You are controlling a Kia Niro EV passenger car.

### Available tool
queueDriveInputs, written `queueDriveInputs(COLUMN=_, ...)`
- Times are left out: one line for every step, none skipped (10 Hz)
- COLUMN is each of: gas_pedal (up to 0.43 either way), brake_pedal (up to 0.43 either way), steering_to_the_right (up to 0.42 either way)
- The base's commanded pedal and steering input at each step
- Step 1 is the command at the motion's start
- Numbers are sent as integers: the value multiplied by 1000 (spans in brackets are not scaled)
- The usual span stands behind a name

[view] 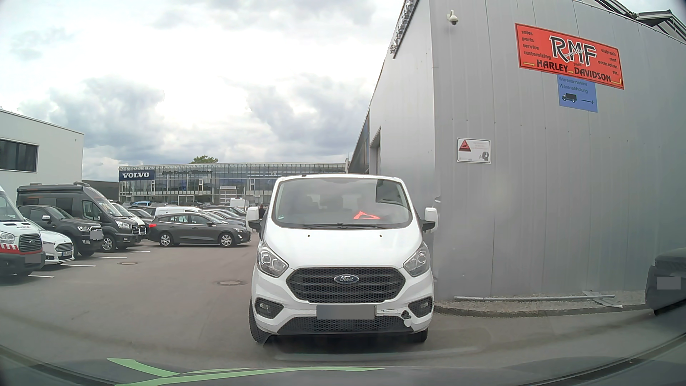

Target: Follow the waypoints while adhering to traffic rules and regulations

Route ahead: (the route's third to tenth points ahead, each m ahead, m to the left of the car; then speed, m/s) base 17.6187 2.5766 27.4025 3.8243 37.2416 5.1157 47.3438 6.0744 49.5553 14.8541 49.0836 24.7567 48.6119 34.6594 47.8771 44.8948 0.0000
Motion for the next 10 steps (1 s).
queueDriveInputs(gas_pedal=0, brake_pedal=427, steering_to_the_right=-462)
queueDriveInputs(gas_pedal=0, brake_pedal=421, steering_to_the_right=-462)
queueDriveInputs(gas_pedal=0, brake_pedal=421, steering_to_the_right=-462)
queueDriveInputs(gas_pedal=0, brake_pedal=427, steering_to_the_right=-462)
queueDriveInputs(gas_pedal=0, brake_pedal=421, steering_to_the_right=-462)
queueDriveInputs(gas_pedal=0, brake_pedal=421, steering_to_the_right=-462)
queueDriveInputs(gas_pedal=0, brake_pedal=421, steering_to_the_right=-462)
queueDriveInputs(gas_pedal=0, brake_pedal=421, steering_to_the_right=-463)
queueDriveInputs(gas_pedal=0, brake_pedal=421, steering_to_the_right=-462)
queueDriveInputs(gas_pedal=0, brake_pedal=421, steering_to_the_right=-462)
